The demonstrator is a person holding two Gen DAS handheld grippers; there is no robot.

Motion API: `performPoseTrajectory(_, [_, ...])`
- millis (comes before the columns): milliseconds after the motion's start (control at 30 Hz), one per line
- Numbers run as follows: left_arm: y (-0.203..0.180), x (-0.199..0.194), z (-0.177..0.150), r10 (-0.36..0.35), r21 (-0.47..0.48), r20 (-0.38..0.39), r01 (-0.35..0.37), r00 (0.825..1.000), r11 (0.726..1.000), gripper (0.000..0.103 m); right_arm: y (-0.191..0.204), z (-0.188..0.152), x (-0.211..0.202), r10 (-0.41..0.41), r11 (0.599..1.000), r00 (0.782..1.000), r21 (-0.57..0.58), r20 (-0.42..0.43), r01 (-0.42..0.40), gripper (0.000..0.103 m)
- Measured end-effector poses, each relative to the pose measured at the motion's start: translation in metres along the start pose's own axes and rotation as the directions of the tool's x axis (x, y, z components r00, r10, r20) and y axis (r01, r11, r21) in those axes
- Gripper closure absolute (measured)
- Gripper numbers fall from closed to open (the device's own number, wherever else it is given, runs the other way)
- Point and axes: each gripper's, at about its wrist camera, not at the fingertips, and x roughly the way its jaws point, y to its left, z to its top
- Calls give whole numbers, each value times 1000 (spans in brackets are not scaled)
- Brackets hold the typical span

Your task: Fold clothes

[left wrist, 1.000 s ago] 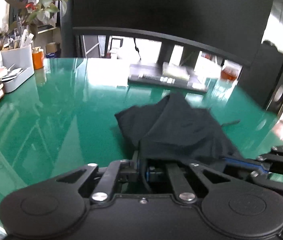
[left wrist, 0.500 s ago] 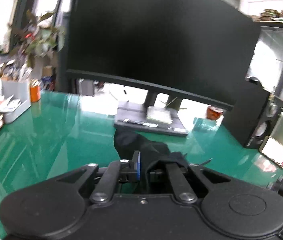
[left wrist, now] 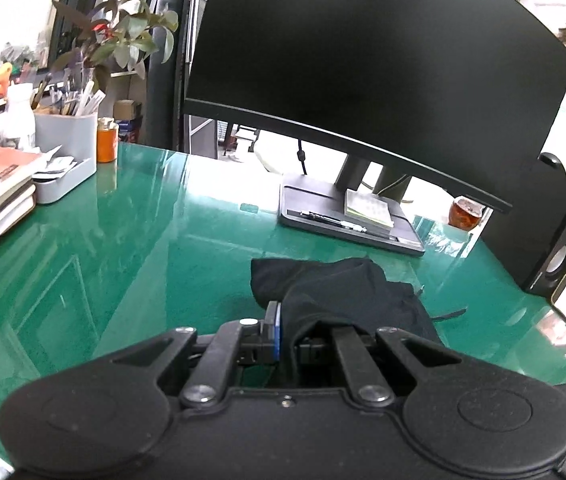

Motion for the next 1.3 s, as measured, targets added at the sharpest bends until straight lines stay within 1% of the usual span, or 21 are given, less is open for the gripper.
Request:
performPoseTrajectory(133, [-9, -4, 2, -26, 17, 19, 25, 999, 1000, 97, -32, 2, -33, -110, 984, 992, 145, 69, 99, 101])
performPoseTrajectory(233, [-20, -8, 5, -49, 38, 33, 47, 998, 998, 97, -48, 2, -54, -149, 968, 983, 218, 105, 124, 102])
performPoseTrajectory(433, [-47, -30, 13, -97, 108, 103, 86, 990, 990, 97, -62, 9, -114, -248, 943, 934, 285, 257, 172, 103])
performPoseTrajectory(467, [-51, -32, 14, -96, 122, 106, 83, 990, 989, 97, -66, 8, -119, -257, 941, 930, 285, 262, 180, 103])
performPoseTrajectory(567, [-58, -18, 11, -19, 144, 65, 9, 998, 990, 97, -63, 1, -117, -290, 937, 925, 272, 244, 221, 102])
performPoseTrajectory(667, [-51, 4, 6, 40, 108, 10, -41, 999, 993, 97, -68, -9, -83, -400, 893, 911, 270, 104, 361, 100])
performPoseTrajectory(700, [-47, 9, 5, 55, 94, -8, -54, 998, 994, 97, -82, -13, -61, -473, 842, 881, 283, -21, 458, 98])
performPoseTrajectory(733, [-42, 14, 3, 71, 78, -28, -69, 997, 995, 97, -94, -17, -41, -528, 789, 838, 285, -137, 544, 92])
performPoseTrajectory(800, [-35, 20, 1, 89, 62, -54, -86, 995, 994, 96, -105, -25, -25, -531, 757, 814, 300, -234, 580, 90])
performPoseTrajectory(833, [-33, 18, 0, 84, 76, -51, -80, 995, 994, 96, -103, -25, -24, -520, 762, 823, 313, -227, 568, 82])
performPoseTrajectory(867, [-33, 17, -1, 81, 91, -45, -77, 996, 993, 96, -107, -28, -31, -445, 789, 880, 393, -167, 473, 65])
performPoseTrajectory(900, [-34, 16, -1, 79, 104, -38, -74, 996, 992, 96, -107, -28, -39, -377, 809, 921, 451, -93, 377, 54])
performPoseTrajectory(933, [-35, 16, -1, 76, 117, -36, -71, 996, 991, 95, -106, -28, -43, -368, 813, 926, 456, -80, 362, 30])
performPoseTrajectory(967, [-36, 16, -2, 74, 123, -35, -69, 997, 990, 95, -101, -26, -49, -313, 839, 950, 468, 0, 276, 14])
performPoseTrajectory(1000, [-38, 18, -2, 70, 132, -34, -65, 997, 989, 95, -92, -23, -52, -267, 871, 962, 441, 55, 216, 10])
performPoseTrajectory(1033, [-41, 20, -3, 63, 145, -35, -58, 997, 988, 94, -91, -25, -60, -261, 878, 964, 431, 60, 211, 9])
performPoseTrajectory(1133, [-50, 29, -9, 60, 200, -64, -46, 996, 979, 89, -63, -12, -35, -192, 948, 980, 267, 56, 171, 9])
performPoseTrajectory(1200, [-55, 35, -13, 79, 235, -72, -60, 994, 970, 76, -48, -8, -15, -190, 967, 982, 174, 10, 185, 10])
performPoseTrajectory(1233, [-57, 37, -15, 90, 252, -68, -71, 994, 965, 73, -41, -7, -4, -196, 972, 980, 131, -19, 197, 18])
performPoseTrajectory(1267, [-58, 39, -17, 98, 270, -67, -77, 993, 960, 66, -37, -6, 1, -216, 969, 975, 116, -49, 220, 42])
performPoseTrajectory(1300, [-60, 40, -19, 105, 288, -68, -81, 992, 954, 64, -35, -5, 5, -233, 965, 970, 106, -76, 240, 48])
